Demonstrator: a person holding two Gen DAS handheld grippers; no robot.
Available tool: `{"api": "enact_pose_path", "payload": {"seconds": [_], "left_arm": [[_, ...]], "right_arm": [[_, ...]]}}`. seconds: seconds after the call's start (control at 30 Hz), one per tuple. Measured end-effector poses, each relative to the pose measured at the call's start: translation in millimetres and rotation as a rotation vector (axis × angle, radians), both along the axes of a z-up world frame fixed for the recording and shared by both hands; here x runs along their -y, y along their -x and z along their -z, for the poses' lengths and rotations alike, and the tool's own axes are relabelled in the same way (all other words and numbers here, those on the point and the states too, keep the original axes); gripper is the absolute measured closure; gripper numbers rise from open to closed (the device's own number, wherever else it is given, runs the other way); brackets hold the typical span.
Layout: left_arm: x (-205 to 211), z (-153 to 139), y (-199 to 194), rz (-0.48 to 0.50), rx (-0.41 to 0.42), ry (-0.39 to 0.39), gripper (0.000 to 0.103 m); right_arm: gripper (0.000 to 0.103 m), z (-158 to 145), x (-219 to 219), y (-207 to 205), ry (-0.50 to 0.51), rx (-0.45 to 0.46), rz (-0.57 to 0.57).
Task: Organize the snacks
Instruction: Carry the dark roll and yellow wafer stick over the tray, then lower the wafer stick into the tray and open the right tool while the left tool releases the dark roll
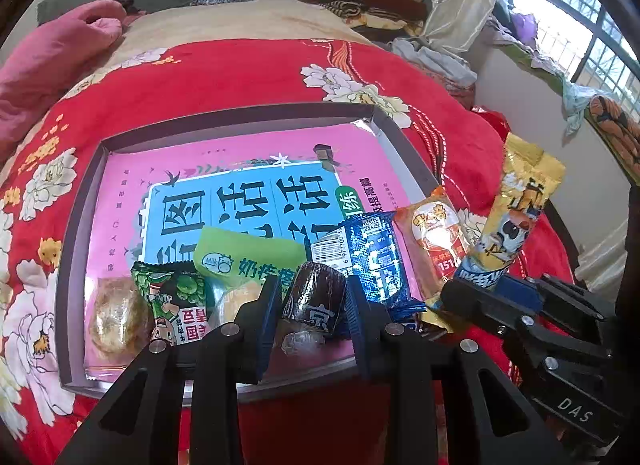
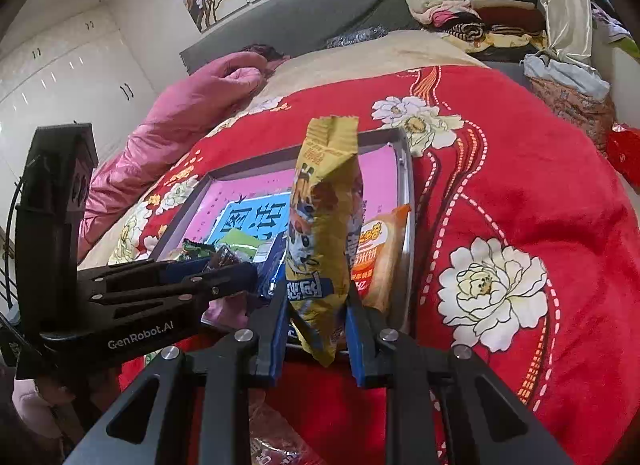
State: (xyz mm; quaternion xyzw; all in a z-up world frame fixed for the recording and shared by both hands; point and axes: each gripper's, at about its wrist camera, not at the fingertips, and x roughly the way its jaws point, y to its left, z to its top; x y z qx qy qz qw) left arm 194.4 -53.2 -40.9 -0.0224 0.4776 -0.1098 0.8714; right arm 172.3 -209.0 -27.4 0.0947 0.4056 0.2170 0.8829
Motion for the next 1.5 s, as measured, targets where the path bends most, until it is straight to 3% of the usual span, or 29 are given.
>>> {"api": "enact_pose_path", "payload": {"seconds": [0.57,1.5], "left_arm": [[-8.8,-0.2,-1.4,-0.016,0.003,0.021,0.070],[-5.1,-0.8,1.6,-0.003,0.001,0.026,0.069]], "right_arm": [[0.076,9.3,-1.5,-6.7,-0.049,-0.045,-0.012],[0.072,-4.0,14.0,-1.1,-0.071,0.013,0.057]]}}
